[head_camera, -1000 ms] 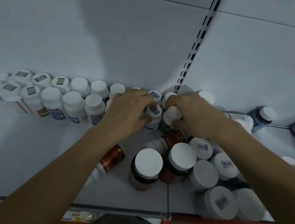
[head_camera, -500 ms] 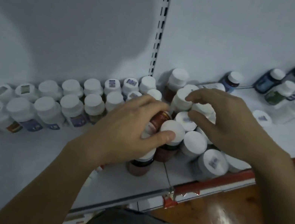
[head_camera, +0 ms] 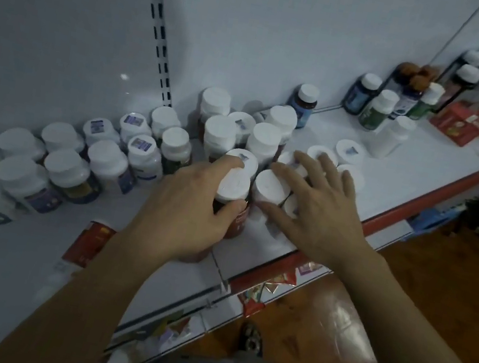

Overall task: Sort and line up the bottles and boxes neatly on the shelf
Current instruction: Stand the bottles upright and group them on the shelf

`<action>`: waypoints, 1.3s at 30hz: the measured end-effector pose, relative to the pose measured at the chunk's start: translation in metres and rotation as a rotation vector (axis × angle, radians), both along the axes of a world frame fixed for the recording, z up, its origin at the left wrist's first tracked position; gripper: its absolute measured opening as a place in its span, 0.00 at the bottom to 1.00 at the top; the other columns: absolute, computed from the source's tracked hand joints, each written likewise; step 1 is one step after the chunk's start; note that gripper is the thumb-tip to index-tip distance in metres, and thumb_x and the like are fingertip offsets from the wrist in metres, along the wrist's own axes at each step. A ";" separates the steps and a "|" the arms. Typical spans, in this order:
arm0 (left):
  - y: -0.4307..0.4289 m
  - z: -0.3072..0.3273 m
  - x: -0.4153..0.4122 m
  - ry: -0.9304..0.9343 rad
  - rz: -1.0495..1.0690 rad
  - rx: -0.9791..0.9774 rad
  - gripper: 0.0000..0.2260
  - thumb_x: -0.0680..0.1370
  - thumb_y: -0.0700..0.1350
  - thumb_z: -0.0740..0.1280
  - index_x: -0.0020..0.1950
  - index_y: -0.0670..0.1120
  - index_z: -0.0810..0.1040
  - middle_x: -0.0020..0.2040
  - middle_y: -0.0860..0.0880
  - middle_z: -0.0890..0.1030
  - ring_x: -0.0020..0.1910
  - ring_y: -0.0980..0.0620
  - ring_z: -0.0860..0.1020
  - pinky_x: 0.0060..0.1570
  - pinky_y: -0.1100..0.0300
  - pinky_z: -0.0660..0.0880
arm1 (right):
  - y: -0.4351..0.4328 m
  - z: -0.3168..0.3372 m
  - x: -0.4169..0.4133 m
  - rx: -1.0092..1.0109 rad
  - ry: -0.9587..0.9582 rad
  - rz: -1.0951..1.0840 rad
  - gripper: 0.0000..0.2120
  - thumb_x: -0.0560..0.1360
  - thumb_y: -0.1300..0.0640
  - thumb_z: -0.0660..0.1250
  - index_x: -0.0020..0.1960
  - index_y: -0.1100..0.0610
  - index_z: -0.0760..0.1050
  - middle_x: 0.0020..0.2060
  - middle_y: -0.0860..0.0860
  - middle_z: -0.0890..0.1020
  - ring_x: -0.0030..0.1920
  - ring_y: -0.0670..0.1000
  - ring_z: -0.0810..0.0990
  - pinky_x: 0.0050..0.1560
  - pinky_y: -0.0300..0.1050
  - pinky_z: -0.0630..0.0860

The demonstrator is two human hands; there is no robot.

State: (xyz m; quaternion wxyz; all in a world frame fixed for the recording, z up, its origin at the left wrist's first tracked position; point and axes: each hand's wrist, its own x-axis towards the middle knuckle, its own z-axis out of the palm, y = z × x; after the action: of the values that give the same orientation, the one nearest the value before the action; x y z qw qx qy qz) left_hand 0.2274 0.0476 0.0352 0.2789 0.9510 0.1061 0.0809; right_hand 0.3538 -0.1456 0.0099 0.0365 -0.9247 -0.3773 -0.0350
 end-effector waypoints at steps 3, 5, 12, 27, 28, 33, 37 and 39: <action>-0.025 -0.001 0.017 -0.029 0.041 0.002 0.23 0.78 0.58 0.68 0.71 0.59 0.68 0.63 0.50 0.79 0.61 0.45 0.77 0.56 0.45 0.77 | -0.013 -0.002 0.029 0.008 -0.006 0.036 0.34 0.76 0.26 0.50 0.77 0.41 0.64 0.78 0.51 0.64 0.77 0.63 0.59 0.71 0.68 0.61; -0.042 -0.004 0.032 -0.036 0.057 0.026 0.24 0.77 0.60 0.67 0.71 0.59 0.68 0.64 0.50 0.78 0.61 0.45 0.76 0.55 0.47 0.77 | -0.021 -0.002 0.047 0.009 -0.010 0.061 0.34 0.76 0.26 0.50 0.77 0.41 0.63 0.78 0.50 0.64 0.77 0.62 0.59 0.71 0.68 0.60; -0.079 -0.007 0.078 -0.058 0.207 0.042 0.28 0.74 0.63 0.62 0.73 0.58 0.69 0.64 0.50 0.76 0.61 0.45 0.76 0.54 0.47 0.77 | -0.050 -0.001 0.108 0.072 -0.023 0.161 0.34 0.75 0.25 0.54 0.75 0.41 0.68 0.75 0.51 0.69 0.74 0.62 0.64 0.67 0.66 0.65; -0.084 0.023 0.070 -0.147 0.394 0.227 0.25 0.79 0.65 0.57 0.68 0.50 0.76 0.61 0.48 0.75 0.60 0.45 0.74 0.58 0.46 0.74 | -0.050 0.060 0.137 0.352 0.079 0.526 0.22 0.82 0.39 0.55 0.67 0.49 0.75 0.62 0.50 0.77 0.64 0.57 0.73 0.61 0.61 0.72; -0.077 0.024 0.055 -0.155 0.450 0.221 0.24 0.80 0.62 0.56 0.67 0.49 0.76 0.60 0.48 0.75 0.59 0.45 0.74 0.57 0.47 0.74 | -0.036 0.066 0.127 0.370 0.068 0.576 0.20 0.82 0.41 0.56 0.66 0.50 0.75 0.60 0.51 0.78 0.62 0.58 0.74 0.59 0.61 0.73; -0.023 0.005 -0.040 0.175 0.821 0.278 0.20 0.81 0.57 0.61 0.72 0.53 0.71 0.63 0.45 0.73 0.63 0.37 0.73 0.59 0.40 0.74 | 0.046 0.084 0.057 0.330 0.034 0.853 0.14 0.79 0.50 0.65 0.63 0.52 0.76 0.57 0.53 0.78 0.56 0.59 0.76 0.50 0.55 0.74; 0.004 -0.013 -0.108 0.564 0.950 0.019 0.36 0.75 0.60 0.72 0.78 0.60 0.59 0.65 0.43 0.68 0.64 0.36 0.72 0.64 0.42 0.72 | 0.101 0.070 -0.012 0.033 -0.018 0.989 0.14 0.79 0.54 0.65 0.63 0.54 0.74 0.58 0.54 0.78 0.58 0.59 0.77 0.47 0.51 0.66; 0.004 -0.024 -0.125 0.528 0.895 -0.062 0.38 0.75 0.53 0.74 0.79 0.59 0.57 0.57 0.44 0.70 0.60 0.37 0.75 0.58 0.49 0.73 | 0.118 0.053 -0.037 -0.146 -0.080 0.951 0.13 0.78 0.58 0.66 0.62 0.55 0.75 0.60 0.55 0.78 0.60 0.60 0.77 0.51 0.52 0.68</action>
State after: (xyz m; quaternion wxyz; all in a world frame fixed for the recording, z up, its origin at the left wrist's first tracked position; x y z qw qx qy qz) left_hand 0.1021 0.0521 0.0115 0.2086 0.7918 0.5715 -0.0537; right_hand 0.3166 -0.0271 0.0633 -0.0311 -0.6478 -0.7608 -0.0236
